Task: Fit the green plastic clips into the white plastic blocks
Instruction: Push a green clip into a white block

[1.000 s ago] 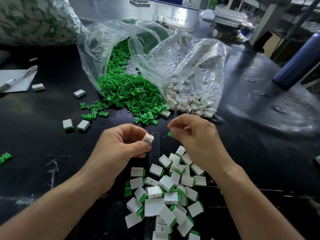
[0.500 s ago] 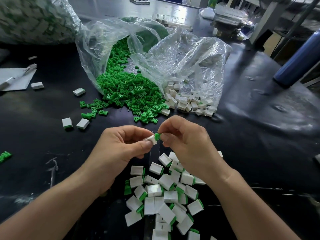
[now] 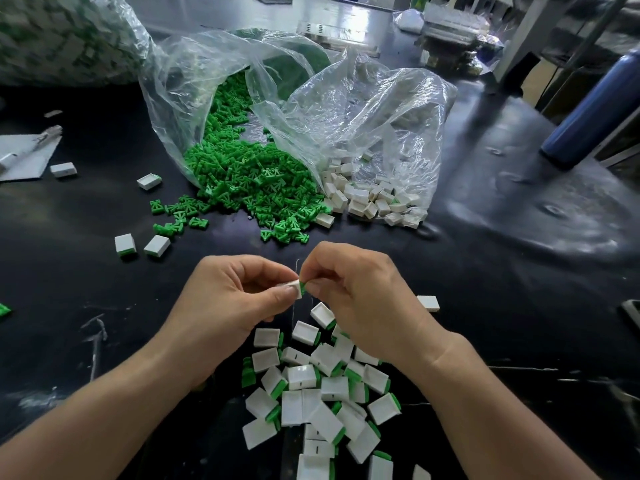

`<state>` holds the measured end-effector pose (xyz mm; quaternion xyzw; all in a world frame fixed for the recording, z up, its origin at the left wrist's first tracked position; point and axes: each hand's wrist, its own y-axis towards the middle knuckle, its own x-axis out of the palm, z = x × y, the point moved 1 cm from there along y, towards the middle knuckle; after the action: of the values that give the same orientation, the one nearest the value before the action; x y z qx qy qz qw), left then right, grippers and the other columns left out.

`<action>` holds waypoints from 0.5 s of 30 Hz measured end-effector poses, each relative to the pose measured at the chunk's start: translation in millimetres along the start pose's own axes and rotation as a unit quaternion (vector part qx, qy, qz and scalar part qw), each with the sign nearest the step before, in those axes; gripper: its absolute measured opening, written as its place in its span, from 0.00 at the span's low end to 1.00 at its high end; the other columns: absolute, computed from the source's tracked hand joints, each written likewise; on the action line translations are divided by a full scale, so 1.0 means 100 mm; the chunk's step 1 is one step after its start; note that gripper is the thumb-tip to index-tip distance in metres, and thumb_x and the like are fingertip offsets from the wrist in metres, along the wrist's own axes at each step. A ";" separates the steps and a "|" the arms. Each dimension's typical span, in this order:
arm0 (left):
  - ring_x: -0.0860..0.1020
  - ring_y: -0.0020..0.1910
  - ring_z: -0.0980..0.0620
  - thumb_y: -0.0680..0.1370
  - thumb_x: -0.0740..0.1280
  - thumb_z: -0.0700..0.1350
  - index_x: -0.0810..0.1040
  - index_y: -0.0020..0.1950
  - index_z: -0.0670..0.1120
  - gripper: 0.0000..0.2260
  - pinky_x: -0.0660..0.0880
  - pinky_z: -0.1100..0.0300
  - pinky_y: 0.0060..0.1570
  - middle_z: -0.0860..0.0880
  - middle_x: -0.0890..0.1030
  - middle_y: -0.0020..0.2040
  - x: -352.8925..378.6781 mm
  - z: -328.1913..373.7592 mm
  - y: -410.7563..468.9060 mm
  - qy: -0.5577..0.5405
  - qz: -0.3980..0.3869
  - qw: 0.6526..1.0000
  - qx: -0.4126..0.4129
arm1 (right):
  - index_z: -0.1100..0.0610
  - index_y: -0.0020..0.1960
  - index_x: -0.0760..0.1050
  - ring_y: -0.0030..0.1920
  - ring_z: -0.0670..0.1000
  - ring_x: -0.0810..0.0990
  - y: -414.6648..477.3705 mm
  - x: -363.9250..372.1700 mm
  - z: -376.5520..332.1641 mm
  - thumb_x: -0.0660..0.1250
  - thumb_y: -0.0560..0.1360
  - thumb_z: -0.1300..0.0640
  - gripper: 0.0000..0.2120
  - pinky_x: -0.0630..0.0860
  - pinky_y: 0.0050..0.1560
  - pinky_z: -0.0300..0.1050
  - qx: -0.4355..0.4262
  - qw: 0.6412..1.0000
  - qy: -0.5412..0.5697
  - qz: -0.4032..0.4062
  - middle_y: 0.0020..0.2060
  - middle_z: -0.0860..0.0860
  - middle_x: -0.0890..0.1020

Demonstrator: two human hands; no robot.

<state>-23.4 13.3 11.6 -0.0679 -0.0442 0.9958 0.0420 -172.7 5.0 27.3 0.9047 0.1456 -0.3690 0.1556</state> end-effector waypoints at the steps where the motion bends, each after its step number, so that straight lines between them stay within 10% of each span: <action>1: 0.77 0.28 0.59 0.66 0.73 0.38 0.84 0.35 0.47 0.04 0.74 0.69 0.29 0.47 0.83 0.31 0.00 0.01 0.00 -0.007 0.000 1.000 0.000 | 0.57 0.42 0.77 0.34 0.45 0.69 0.00 0.00 0.00 0.66 0.73 0.65 0.04 0.70 0.39 0.42 0.003 1.000 0.004 0.003 0.32 0.44 0.73; 15: 0.78 0.28 0.57 0.60 0.71 0.43 0.83 0.36 0.45 0.06 0.74 0.68 0.28 0.46 0.82 0.31 0.00 0.05 0.02 -0.089 -0.006 0.996 0.000 | 0.53 0.38 0.70 0.38 0.54 0.76 0.02 -0.02 -0.01 0.58 0.78 0.52 0.11 0.73 0.44 0.53 0.098 0.994 0.036 -0.039 0.34 0.52 0.78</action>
<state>-23.9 11.1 16.1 0.0210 -0.0480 0.9977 0.0440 -172.8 3.0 29.7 0.9217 0.1497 -0.3549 0.0460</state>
